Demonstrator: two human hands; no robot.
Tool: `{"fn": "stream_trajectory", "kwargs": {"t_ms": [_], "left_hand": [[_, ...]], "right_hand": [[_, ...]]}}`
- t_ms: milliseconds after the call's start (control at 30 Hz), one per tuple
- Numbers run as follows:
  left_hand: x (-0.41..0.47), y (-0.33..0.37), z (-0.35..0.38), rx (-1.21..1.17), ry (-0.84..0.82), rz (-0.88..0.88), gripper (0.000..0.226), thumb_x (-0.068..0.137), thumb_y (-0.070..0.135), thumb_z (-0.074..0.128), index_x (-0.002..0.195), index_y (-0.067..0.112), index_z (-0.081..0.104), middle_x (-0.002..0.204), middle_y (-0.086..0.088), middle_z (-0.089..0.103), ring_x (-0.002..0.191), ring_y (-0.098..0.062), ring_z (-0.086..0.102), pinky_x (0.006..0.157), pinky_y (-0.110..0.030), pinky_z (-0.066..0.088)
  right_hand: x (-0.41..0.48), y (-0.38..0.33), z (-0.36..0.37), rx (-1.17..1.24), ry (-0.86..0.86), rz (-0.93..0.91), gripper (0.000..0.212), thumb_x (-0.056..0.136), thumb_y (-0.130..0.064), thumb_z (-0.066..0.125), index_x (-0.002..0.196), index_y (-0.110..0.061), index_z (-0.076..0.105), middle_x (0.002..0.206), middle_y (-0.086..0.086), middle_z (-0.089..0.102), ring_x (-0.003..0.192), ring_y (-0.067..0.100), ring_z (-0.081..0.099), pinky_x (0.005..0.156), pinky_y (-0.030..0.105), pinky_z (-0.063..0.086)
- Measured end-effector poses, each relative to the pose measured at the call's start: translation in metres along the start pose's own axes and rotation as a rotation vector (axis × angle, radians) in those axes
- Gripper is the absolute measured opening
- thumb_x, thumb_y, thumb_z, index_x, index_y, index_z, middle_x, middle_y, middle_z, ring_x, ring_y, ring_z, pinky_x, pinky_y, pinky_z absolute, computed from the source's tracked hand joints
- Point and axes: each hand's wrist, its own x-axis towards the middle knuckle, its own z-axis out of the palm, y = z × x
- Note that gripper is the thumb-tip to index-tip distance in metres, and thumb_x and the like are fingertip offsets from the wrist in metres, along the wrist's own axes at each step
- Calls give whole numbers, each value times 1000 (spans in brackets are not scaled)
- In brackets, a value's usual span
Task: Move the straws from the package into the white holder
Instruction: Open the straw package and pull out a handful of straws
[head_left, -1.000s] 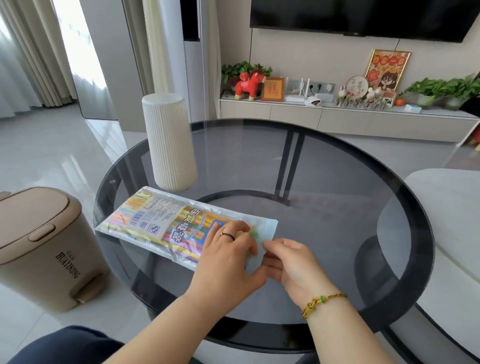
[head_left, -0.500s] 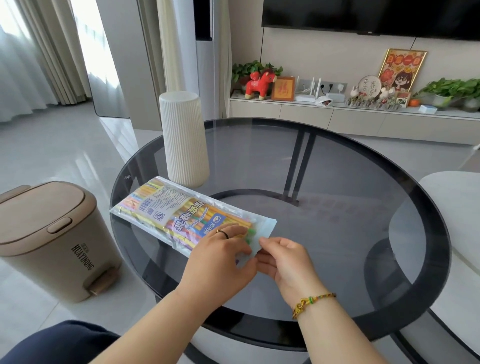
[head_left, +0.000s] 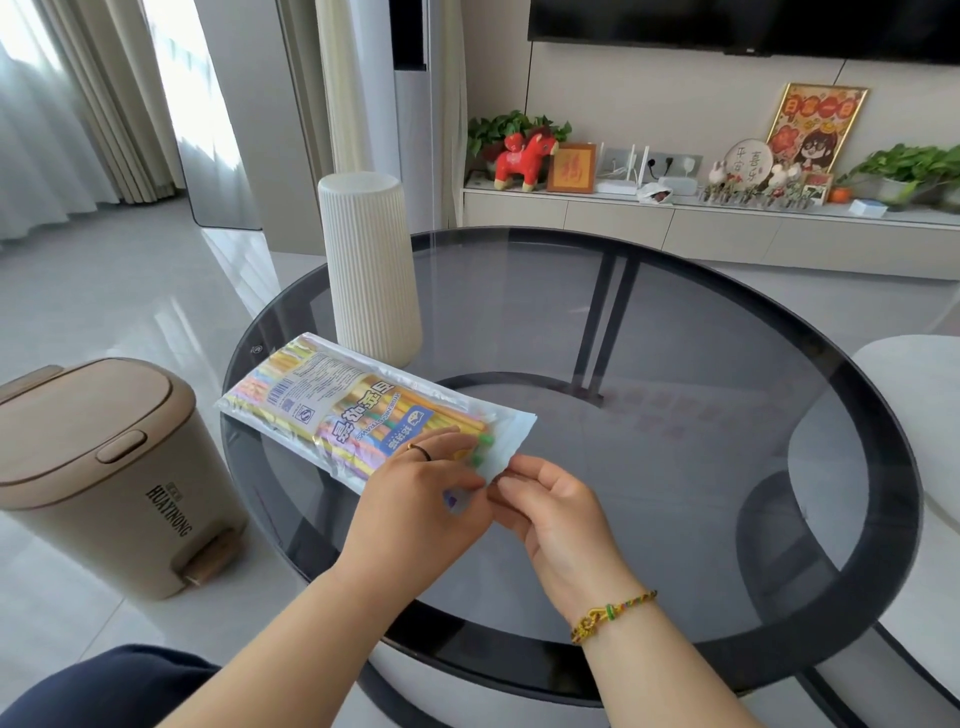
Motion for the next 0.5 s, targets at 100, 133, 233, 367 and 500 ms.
{"fn": "stream_trajectory", "kwargs": {"t_ms": [100, 133, 233, 367, 500], "left_hand": [[2, -2, -1, -40, 19, -23, 9, 63, -1, 70, 68, 5, 74, 104, -9, 69, 95, -4, 53, 76, -12, 40], [2, -3, -1, -42, 16, -29, 9, 63, -1, 70, 68, 6, 74, 105, -9, 69, 94, -4, 53, 73, -9, 39], [2, -5, 1, -51, 4, -45, 5, 64, 0, 69, 64, 4, 73, 106, -7, 68, 90, -4, 55, 67, 3, 36], [1, -7, 3, -43, 15, -70, 4, 65, 2, 68, 62, 0, 70, 109, -5, 66, 86, -6, 55, 66, -8, 39], [0, -6, 5, -42, 59, -82, 8, 64, -4, 67, 58, -7, 63, 102, -7, 65, 86, -20, 63, 69, -28, 46]], "right_hand": [[0, 0, 3, -1, 4, -27, 31, 82, 15, 45, 77, -11, 61, 54, -5, 72, 54, 4, 67, 52, 12, 52], [0, 1, 4, 0, 6, -35, 31, 81, 15, 46, 76, -11, 61, 54, -6, 72, 55, 4, 67, 52, 12, 52], [-1, 2, 6, 7, 16, -53, 29, 81, 15, 47, 77, -10, 60, 55, -6, 72, 55, 3, 68, 52, 11, 51], [0, 4, 8, 9, 40, -57, 28, 80, 16, 48, 77, -10, 59, 54, -6, 71, 54, 3, 67, 52, 11, 52], [1, 5, 11, 10, 56, -59, 27, 79, 16, 49, 77, -10, 58, 53, -7, 70, 52, 2, 66, 50, 11, 50]]}}
